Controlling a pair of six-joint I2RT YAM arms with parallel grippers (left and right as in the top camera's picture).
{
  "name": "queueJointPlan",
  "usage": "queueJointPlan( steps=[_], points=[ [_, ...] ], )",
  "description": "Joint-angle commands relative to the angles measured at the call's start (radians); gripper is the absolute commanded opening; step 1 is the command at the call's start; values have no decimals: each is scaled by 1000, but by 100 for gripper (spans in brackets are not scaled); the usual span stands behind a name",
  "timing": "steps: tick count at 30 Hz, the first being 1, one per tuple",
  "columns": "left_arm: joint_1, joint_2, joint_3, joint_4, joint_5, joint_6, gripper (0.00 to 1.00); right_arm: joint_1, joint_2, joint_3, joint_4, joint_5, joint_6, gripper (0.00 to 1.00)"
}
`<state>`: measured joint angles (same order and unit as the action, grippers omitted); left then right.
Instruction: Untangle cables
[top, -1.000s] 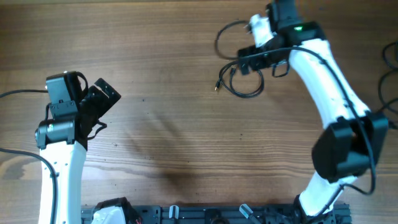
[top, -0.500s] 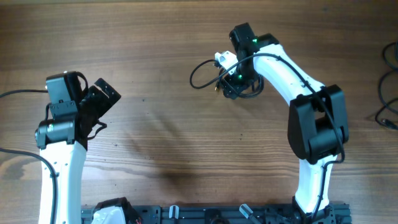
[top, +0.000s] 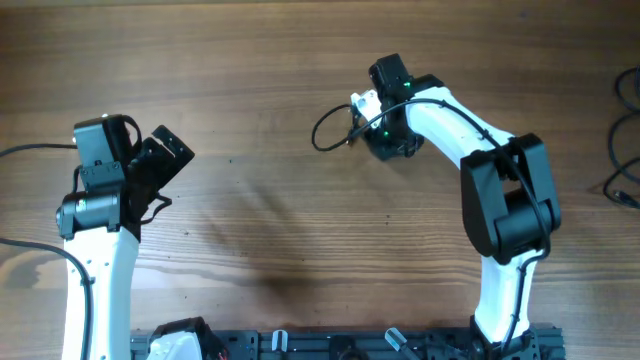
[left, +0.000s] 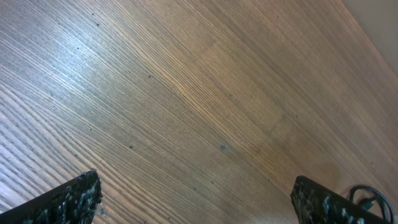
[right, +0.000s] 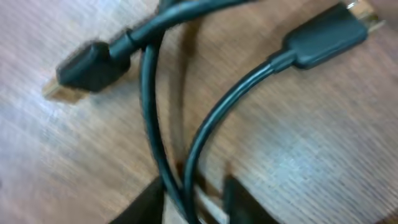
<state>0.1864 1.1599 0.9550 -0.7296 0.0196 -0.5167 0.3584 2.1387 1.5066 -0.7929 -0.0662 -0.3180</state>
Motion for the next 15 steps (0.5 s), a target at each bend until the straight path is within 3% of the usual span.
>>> queueJointPlan(
  steps=[1, 5, 15],
  points=[
    [6, -6, 6, 0, -10, 15, 100, 2, 24, -69, 29, -23, 60, 22],
    [6, -6, 6, 0, -10, 15, 100, 0, 23, -58, 6, -20, 158, 4],
    [6, -6, 6, -1, -10, 14, 100, -63, -46, 230, -216, 142, 190, 4]
  ],
)
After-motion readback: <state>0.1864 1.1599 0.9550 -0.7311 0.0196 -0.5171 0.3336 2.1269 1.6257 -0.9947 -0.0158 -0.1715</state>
